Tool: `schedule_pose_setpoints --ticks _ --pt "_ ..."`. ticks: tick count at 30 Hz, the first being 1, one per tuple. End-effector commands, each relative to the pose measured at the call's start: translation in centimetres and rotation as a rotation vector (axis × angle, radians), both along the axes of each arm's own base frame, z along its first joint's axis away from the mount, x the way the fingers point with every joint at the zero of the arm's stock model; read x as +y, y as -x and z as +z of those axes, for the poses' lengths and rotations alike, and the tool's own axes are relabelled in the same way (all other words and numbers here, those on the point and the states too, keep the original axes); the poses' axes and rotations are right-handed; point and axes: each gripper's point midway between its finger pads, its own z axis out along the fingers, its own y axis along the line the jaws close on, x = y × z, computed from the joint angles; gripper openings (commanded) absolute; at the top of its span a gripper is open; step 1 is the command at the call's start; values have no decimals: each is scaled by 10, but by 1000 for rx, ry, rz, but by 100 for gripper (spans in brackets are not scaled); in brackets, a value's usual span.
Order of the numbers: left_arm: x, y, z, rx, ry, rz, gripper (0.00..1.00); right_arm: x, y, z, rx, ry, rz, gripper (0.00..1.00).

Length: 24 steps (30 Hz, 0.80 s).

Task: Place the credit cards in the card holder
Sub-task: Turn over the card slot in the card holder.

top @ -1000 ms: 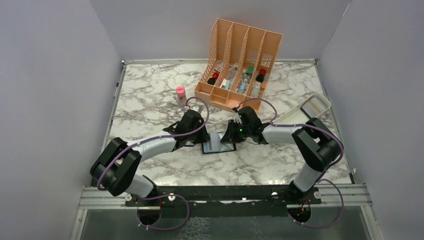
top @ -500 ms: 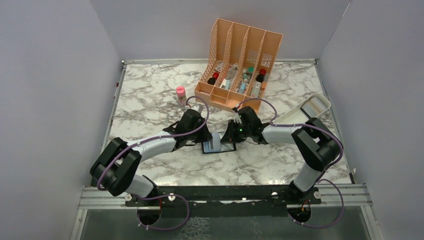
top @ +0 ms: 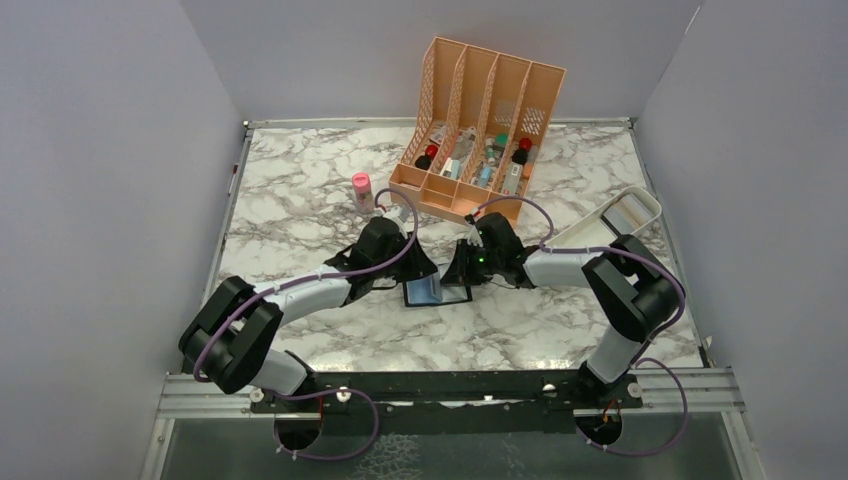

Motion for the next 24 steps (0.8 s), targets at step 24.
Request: schedule_pose_setpoints --ticks 24 --pt "-22 -10 9 -38 64 -55 29 -32 -10 30 -125 144 -79 26"
